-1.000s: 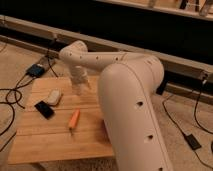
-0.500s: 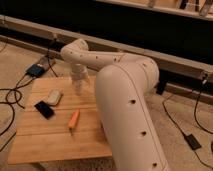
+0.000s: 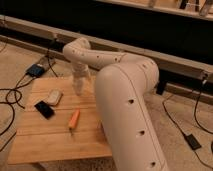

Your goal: Place the ceramic cup in the ceramic bowl

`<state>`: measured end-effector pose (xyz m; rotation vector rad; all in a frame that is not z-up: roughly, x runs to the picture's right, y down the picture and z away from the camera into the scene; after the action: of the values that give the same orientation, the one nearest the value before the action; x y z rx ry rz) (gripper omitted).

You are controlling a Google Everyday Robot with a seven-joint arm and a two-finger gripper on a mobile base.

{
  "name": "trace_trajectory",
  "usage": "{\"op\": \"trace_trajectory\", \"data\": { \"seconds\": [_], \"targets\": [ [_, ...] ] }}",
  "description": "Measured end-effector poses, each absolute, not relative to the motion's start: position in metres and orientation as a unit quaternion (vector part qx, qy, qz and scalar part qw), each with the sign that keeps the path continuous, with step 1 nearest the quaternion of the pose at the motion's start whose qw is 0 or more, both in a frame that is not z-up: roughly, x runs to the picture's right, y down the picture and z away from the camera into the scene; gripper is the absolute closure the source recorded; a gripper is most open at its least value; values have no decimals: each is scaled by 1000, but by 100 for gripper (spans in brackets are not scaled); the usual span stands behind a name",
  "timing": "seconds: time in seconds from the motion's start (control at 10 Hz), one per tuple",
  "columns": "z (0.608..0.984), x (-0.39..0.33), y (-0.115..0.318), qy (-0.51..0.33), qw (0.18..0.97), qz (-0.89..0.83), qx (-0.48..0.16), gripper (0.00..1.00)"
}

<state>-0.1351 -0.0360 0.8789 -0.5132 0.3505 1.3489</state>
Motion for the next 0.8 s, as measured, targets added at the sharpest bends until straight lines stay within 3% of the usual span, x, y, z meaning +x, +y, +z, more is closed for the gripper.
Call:
{"op": "trace_trajectory", "data": {
  "seconds": [0.8],
  "targets": [
    [903, -123, -49, 171, 699, 663, -207, 35]
  ]
}}
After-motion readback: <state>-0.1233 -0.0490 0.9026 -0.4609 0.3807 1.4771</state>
